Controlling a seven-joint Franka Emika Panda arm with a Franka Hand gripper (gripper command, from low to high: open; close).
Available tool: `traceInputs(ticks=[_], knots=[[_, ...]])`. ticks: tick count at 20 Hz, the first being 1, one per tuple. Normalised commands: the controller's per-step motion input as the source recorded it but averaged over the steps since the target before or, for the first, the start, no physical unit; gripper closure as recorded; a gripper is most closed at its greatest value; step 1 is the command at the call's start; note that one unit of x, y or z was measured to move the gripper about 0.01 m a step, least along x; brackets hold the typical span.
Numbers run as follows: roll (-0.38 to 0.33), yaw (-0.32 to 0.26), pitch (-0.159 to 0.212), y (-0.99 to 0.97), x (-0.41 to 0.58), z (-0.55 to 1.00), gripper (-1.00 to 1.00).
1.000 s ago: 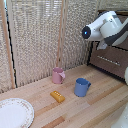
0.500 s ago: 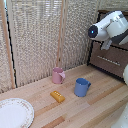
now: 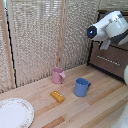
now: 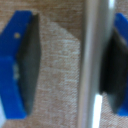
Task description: Kindly get your arm to the topmost drawer handle. Get a good grip on it, then softly pull to open it.
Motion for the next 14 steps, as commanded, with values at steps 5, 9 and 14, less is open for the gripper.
traceInputs(ticks=[5,9,14], knots=[[-0.002,0.065,0.000,0.80,0.074,0.00,1.00],[0.000,0.003,0.007,0.95,0.312,0.00,1.00],[0.000,-0.069,0.017,0.87,0.297,0.04,1.00]])
